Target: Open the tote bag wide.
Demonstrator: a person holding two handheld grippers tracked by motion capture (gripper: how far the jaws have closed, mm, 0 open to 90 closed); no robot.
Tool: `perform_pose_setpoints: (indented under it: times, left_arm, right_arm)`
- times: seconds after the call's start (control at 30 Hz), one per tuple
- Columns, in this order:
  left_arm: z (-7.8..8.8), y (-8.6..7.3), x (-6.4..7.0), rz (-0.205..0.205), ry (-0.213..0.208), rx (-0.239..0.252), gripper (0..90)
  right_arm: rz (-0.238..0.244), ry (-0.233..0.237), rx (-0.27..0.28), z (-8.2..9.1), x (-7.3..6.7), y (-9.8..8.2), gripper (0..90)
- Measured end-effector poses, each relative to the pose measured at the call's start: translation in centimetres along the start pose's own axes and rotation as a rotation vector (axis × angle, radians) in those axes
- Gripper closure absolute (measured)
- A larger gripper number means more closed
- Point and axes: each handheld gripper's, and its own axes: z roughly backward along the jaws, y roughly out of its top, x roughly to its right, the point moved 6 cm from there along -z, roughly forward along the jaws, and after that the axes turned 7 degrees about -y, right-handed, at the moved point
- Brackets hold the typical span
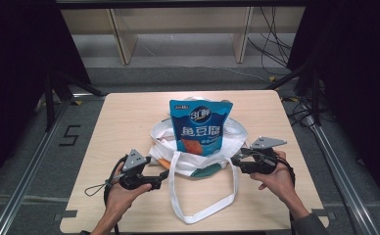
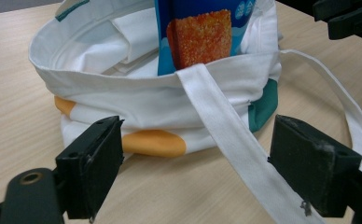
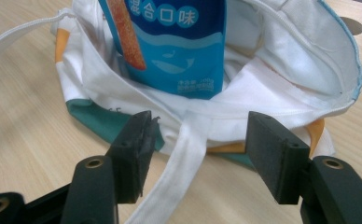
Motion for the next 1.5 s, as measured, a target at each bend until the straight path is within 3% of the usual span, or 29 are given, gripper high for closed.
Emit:
perform_pose_setpoints:
  times: [0.07, 0.1, 0.2, 0.43, 0.47, 0.53, 0.63, 0.73, 1.0, 1.03, 1.07, 1.13, 1.17, 1.2, 1.3, 1.5]
  left_arm:
    - [0.2, -0.3, 0.2, 0.005, 0.010, 0.005, 16.4]
    - [0.2, -0.4, 0.3, 0.007, 0.006, 0.012, 15.9]
    - [0.4, -0.9, 0.5, -0.001, 0.022, 0.014, 15.9]
    - [0.8, -2.1, 1.4, -0.010, 0.007, 0.026, 15.5]
    - [0.8, -2.3, 1.5, -0.012, 0.007, 0.026, 15.3]
    - [0.9, -2.6, 1.6, -0.021, 0.007, 0.023, 15.1]
    - [0.8, -3.2, 1.9, -0.010, -0.003, 0.022, 14.9]
    - [0.9, -3.8, 2.2, -0.022, -0.006, 0.011, 14.9]
    - [1.3, -4.8, 2.7, -0.029, -0.009, -0.002, 14.9]
    - [1.4, -4.9, 2.7, -0.028, -0.002, -0.007, 14.9]
    - [1.5, -5.1, 2.7, -0.027, -0.005, -0.011, 14.9]
    - [1.6, -5.3, 2.8, -0.021, -0.012, -0.015, 14.9]
    - [1.7, -5.4, 2.8, -0.024, -0.015, -0.020, 14.9]
    - [1.8, -5.5, 2.8, -0.025, -0.014, -0.022, 14.9]
    - [1.9, -6.0, 3.0, -0.019, -0.018, -0.036, 15.0]
    - [2.1, -7.0, 3.4, -0.069, 0.007, -0.092, 15.1]
  right_arm:
    - [0.023, -0.016, 0.022, 0.0, 0.2, 0.0, 41.7]
    - [-0.002, -0.007, 0.002, 0.2, 0.0, -0.3, 41.4]
    - [-0.004, -0.007, 0.002, 0.3, -0.2, -0.6, 40.9]
    - [0.010, -0.007, 0.004, 1.0, -0.7, -1.6, 38.1]
    - [-0.025, -0.007, -0.005, 1.1, -1.0, -1.9, 37.5]
    - [-0.007, -0.012, -0.006, 1.3, -1.0, -2.4, 35.6]
    - [-0.038, -0.008, -0.021, 1.6, -1.5, -3.2, 35.0]
    - [-0.015, -0.017, -0.012, 1.9, -1.4, -3.7, 33.9]
    - [-0.027, -0.018, -0.031, 2.5, -2.0, -5.0, 33.7]
    - [-0.004, -0.019, -0.025, 2.5, -1.8, -5.2, 33.6]
    - [-0.041, -0.017, -0.040, 2.6, -2.3, -5.5, 33.6]
    - [0.004, -0.014, -0.025, 2.6, -2.1, -5.7, 33.5]
    - [-0.024, -0.003, -0.034, 2.8, -2.4, -5.9, 33.3]
    - [-0.001, -0.012, -0.029, 3.0, -2.3, -6.0, 33.2]
    - [-0.007, -0.016, -0.031, 3.4, -2.5, -6.5, 33.1]
    - [0.016, -0.010, -0.050, 4.1, -2.9, -7.8, 33.0]
